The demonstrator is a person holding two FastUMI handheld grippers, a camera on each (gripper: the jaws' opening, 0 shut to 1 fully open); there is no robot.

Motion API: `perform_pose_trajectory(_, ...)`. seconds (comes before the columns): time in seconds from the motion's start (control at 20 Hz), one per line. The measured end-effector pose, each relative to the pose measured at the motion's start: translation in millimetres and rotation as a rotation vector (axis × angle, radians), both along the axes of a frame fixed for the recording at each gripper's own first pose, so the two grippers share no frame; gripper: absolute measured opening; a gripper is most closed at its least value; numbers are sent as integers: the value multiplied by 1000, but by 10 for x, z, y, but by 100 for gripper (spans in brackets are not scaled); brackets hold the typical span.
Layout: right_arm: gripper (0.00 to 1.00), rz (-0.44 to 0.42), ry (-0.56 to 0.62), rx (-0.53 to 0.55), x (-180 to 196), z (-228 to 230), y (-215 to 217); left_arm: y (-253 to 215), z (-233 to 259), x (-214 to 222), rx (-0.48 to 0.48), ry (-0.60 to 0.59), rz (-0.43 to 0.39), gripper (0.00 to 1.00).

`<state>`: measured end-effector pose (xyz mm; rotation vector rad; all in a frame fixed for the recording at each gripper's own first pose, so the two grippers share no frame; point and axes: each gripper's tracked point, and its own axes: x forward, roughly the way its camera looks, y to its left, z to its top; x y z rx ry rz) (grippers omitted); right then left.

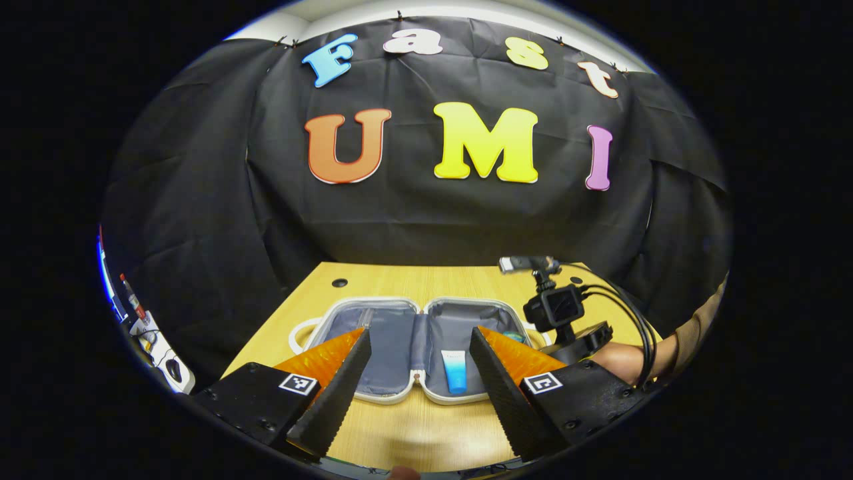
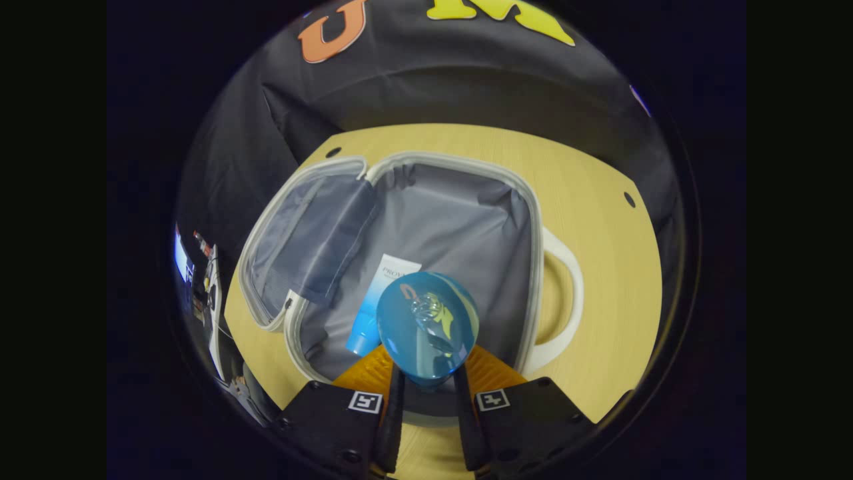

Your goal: First open the suitcase, pack the skin care products into it, and then close the suitcase.

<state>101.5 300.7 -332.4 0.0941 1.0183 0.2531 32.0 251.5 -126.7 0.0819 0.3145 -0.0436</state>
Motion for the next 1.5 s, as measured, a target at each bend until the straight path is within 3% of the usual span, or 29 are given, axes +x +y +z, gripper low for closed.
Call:
perform_pose_trajectory(0.4, 34, -109, 93, -12, 313, -106, 73, 253, 284, 135, -19, -84, 27, 96)
perform_pose_trajectory(0.9, 31, -209, 208, -66, 410, -309, 84, 759, 52, 236, -82, -21, 126, 96)
perform_pose_trajectory(1.45, 41, -279, 239, -6, 388, -231, 49, 1368, -132, 347, -92, 24, 213, 96)
perform_pose_trajectory(1.5, 51, -268, 223, 14, 390, -143, 60, 1452, -161, 389, -103, 30, 217, 97)
